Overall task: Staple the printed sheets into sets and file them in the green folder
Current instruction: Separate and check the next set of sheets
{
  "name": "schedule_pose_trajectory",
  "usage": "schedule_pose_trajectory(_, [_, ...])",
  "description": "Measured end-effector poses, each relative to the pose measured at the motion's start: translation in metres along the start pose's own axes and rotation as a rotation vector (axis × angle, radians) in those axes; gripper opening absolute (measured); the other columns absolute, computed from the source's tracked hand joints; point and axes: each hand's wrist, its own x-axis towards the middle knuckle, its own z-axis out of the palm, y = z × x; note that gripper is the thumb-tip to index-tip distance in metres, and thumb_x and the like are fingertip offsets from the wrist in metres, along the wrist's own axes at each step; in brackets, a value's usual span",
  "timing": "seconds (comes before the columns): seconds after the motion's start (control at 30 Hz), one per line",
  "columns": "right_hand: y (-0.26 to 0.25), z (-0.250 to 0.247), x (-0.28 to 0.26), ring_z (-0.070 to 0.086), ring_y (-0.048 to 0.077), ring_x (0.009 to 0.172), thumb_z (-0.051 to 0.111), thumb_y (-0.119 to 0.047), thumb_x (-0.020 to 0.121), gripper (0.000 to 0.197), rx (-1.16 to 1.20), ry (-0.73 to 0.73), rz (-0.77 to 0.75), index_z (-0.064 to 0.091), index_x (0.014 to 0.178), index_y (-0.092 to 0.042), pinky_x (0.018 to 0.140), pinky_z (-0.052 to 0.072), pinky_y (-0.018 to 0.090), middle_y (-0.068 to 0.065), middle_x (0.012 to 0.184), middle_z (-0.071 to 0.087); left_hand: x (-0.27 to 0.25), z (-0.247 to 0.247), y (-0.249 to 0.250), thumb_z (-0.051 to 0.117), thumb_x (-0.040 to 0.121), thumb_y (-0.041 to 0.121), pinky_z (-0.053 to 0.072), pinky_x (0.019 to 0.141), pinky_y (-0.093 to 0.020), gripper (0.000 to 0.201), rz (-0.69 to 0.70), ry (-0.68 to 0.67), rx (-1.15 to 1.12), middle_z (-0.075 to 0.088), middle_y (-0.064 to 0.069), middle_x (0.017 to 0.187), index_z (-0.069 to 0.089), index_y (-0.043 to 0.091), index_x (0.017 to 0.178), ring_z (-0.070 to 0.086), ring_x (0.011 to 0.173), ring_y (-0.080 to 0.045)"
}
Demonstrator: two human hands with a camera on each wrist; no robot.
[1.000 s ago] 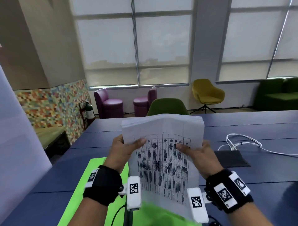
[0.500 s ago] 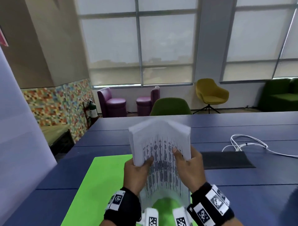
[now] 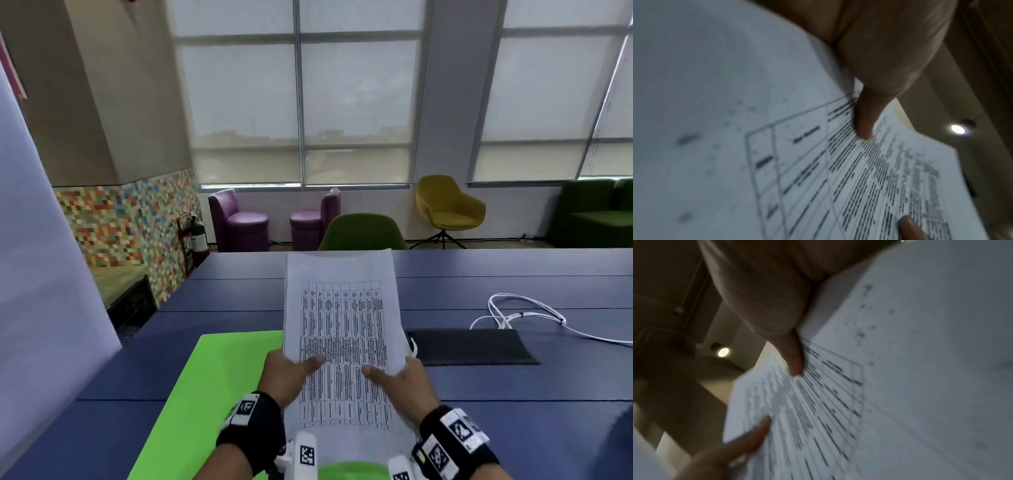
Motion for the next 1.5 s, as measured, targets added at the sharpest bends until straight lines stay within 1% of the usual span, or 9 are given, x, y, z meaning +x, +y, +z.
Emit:
schedule_pose_trajectory(0.2, [0.037,0.011,0.026,0.063,0.025,0.105,0.089,-0.034,0.069,0.067,-0.217,-0.152,0.278,0.057,0.120,-0.003,0.098,0.051,0.037,0.011,0.115,0.068,0.039,0.002,-0.076,0.082,0.057,0.032,0.058,0.086,-0.038,0.059,-0.283,-0.064,0.405,0.071,-0.008,0.105,0.063,0.009,0.108,0.069,0.093,-0.024])
schedule_pose_trajectory(0.43, [0.064,0.016,0.048,0.063,0.025,0.106,0.090,-0.054,0.057,0.097,-0.354,-0.141,0.380,0.053,0.126,0.002,0.095,0.051,0.038,0.013,0.121,0.066,0.019,-0.010,-0.075,0.070,0.082,0.016,0.053,0.070,-0.022,0.011,-0.268,-0.080,0.595,0.073,-0.005,0.092,0.072,0.008,0.090,0.067,0.081,-0.019])
schedule_pose_trajectory(0.63, [0.077,0.010,0.060,0.066,0.019,0.106,0.072,-0.043,0.085,0.046,-0.353,-0.207,0.260,0.065,0.121,-0.015,0.097,0.051,0.035,0.000,0.117,0.072,0.021,-0.011,-0.080,0.070,0.076,0.025,0.046,0.063,-0.022,0.014,-0.244,-0.018,0.655,0.063,-0.001,0.075,0.058,0.021,0.070,0.058,0.066,-0.017])
schedule_pose_trajectory(0.73, [0.060,0.001,0.033,0.066,0.013,0.084,0.070,-0.021,0.090,0.005,-0.431,-0.256,0.291,0.066,0.090,-0.018,0.073,0.053,0.023,0.002,0.096,0.073,0.017,-0.018,-0.074,0.072,0.076,0.027,0.050,0.063,-0.023,0.014,-0.214,-0.003,0.687,0.068,-0.002,0.072,0.066,0.017,0.068,0.063,0.066,-0.019])
schedule_pose_trajectory(0.83, [0.056,-0.005,0.014,0.064,0.016,0.077,0.066,-0.010,0.089,0.016,-0.515,-0.250,0.277,0.063,0.076,-0.018,0.067,0.049,0.023,0.009,0.092,0.073,0.009,-0.026,-0.069,0.072,0.076,0.020,0.054,0.070,-0.027,0.007,-0.196,0.004,0.705,0.071,-0.005,0.078,0.071,0.015,0.072,0.065,0.074,-0.022])
schedule_pose_trajectory(0.97, [0.057,-0.004,-0.007,0.064,0.019,0.075,0.066,-0.010,0.088,0.006,-0.541,-0.216,0.267,0.068,0.082,-0.012,0.067,0.048,0.026,0.017,0.100,0.076,-0.005,-0.033,-0.075,0.074,0.079,0.014,0.047,0.082,-0.025,0.010,-0.144,0.058,0.632,0.068,-0.009,0.088,0.068,0.020,0.074,0.060,0.084,-0.021])
schedule_pose_trajectory(1.13, [0.060,-0.007,-0.037,0.062,0.024,0.113,0.069,-0.040,0.086,0.042,-0.785,-0.102,0.185,0.059,0.121,-0.019,0.095,0.049,0.032,0.003,0.122,0.066,-0.029,-0.073,-0.083,0.067,0.083,0.031,0.045,0.102,-0.040,0.052,-0.223,0.253,0.801,0.060,-0.010,0.133,0.057,0.015,0.131,0.056,0.120,-0.031])
schedule_pose_trajectory(1.33, [0.061,-0.008,-0.084,0.047,0.021,0.136,0.069,-0.046,0.086,0.068,-0.946,-0.289,0.111,0.044,0.147,-0.030,0.112,0.038,0.029,-0.001,0.152,0.047,-0.046,-0.162,-0.122,0.057,0.075,0.054,0.025,0.113,-0.051,0.082,-0.613,0.420,0.946,0.035,-0.019,0.149,0.044,0.005,0.139,0.026,0.140,-0.038])
schedule_pose_trajectory(1.5, [0.056,0.000,-0.095,0.047,0.020,0.137,0.068,-0.044,0.086,0.069,-0.979,-0.247,0.121,0.043,0.149,-0.030,0.110,0.037,0.026,-0.003,0.153,0.046,-0.054,-0.192,-0.122,0.049,0.078,0.064,0.030,0.111,-0.050,0.080,-0.630,0.363,0.898,0.044,-0.021,0.146,0.052,0.008,0.135,0.039,0.134,-0.040])
